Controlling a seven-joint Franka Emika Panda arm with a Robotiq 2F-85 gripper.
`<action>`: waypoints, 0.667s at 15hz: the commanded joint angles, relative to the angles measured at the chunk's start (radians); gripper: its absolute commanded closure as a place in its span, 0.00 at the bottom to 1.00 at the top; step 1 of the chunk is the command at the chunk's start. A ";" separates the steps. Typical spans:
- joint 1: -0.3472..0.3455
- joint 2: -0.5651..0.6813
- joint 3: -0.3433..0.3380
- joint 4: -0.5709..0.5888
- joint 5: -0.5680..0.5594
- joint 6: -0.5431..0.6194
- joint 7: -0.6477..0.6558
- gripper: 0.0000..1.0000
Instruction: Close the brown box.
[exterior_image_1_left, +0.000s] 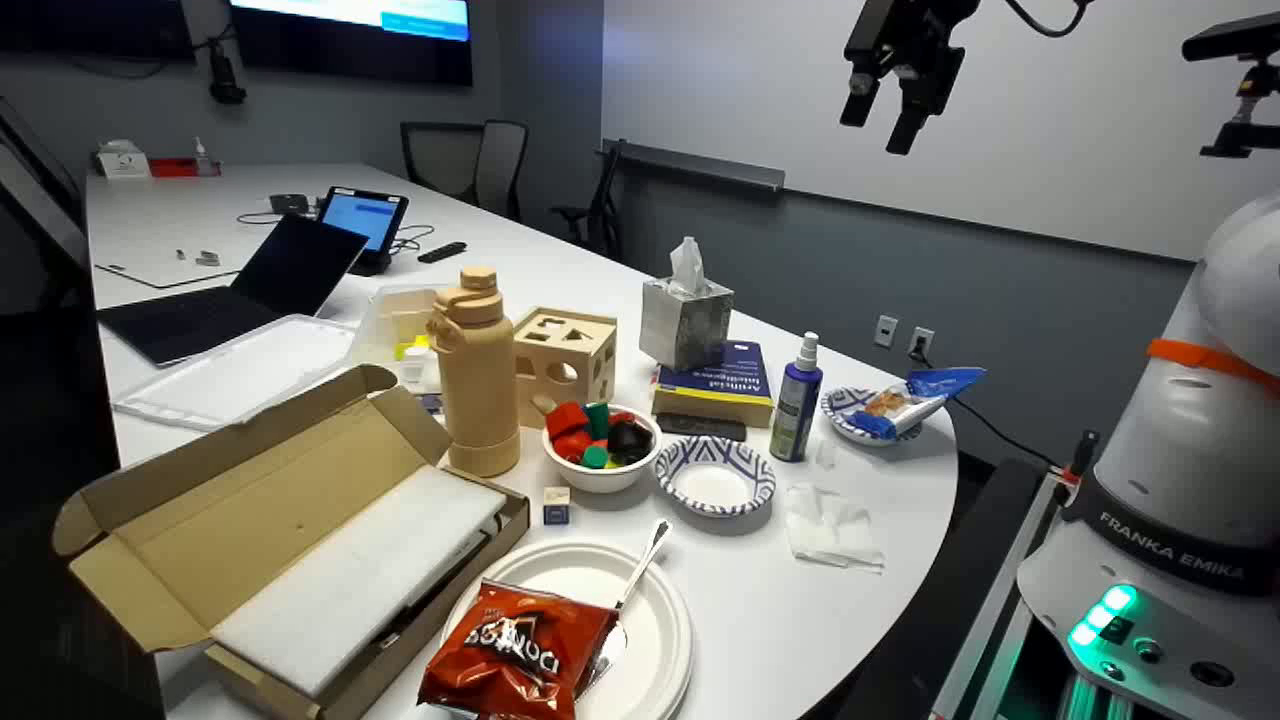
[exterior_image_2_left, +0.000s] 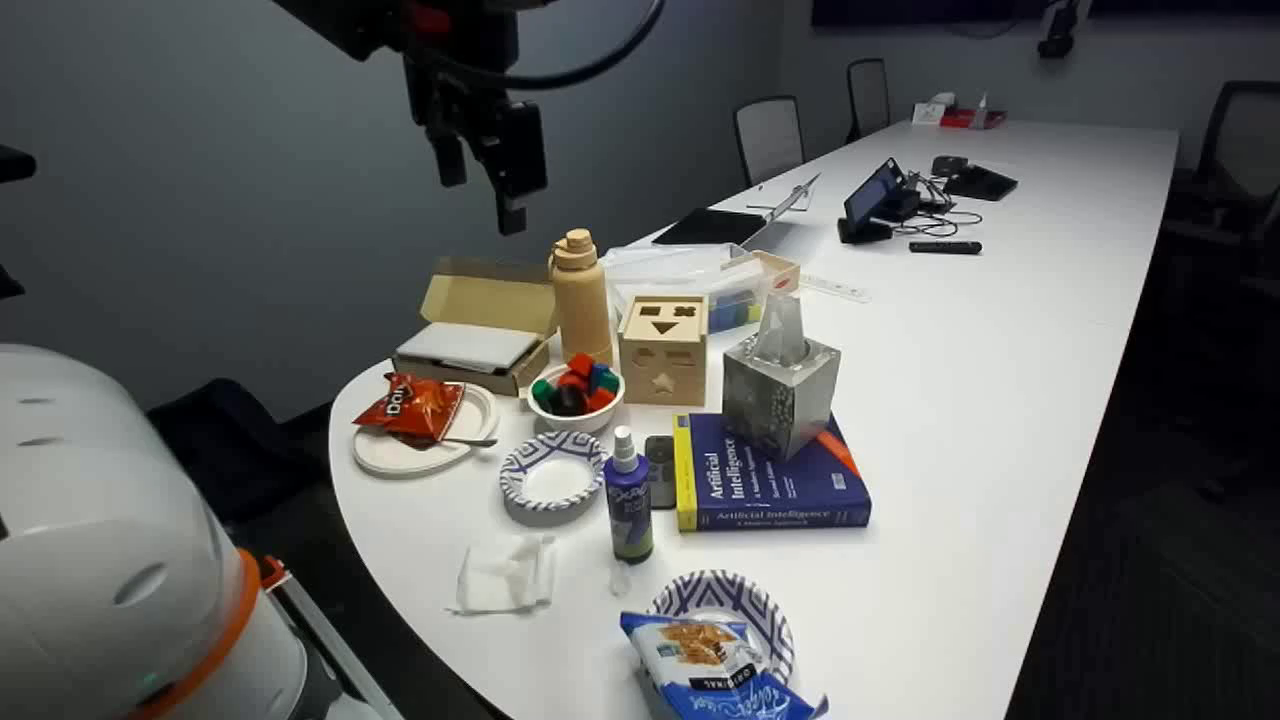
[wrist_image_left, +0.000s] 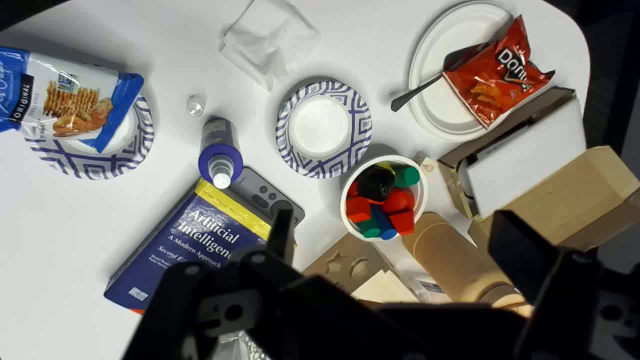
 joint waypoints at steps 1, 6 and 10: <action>-0.017 0.002 0.011 0.003 0.009 -0.005 -0.010 0.00; 0.087 0.279 0.065 0.096 0.060 0.210 -0.106 0.00; 0.176 0.516 0.153 0.227 0.063 0.261 -0.138 0.00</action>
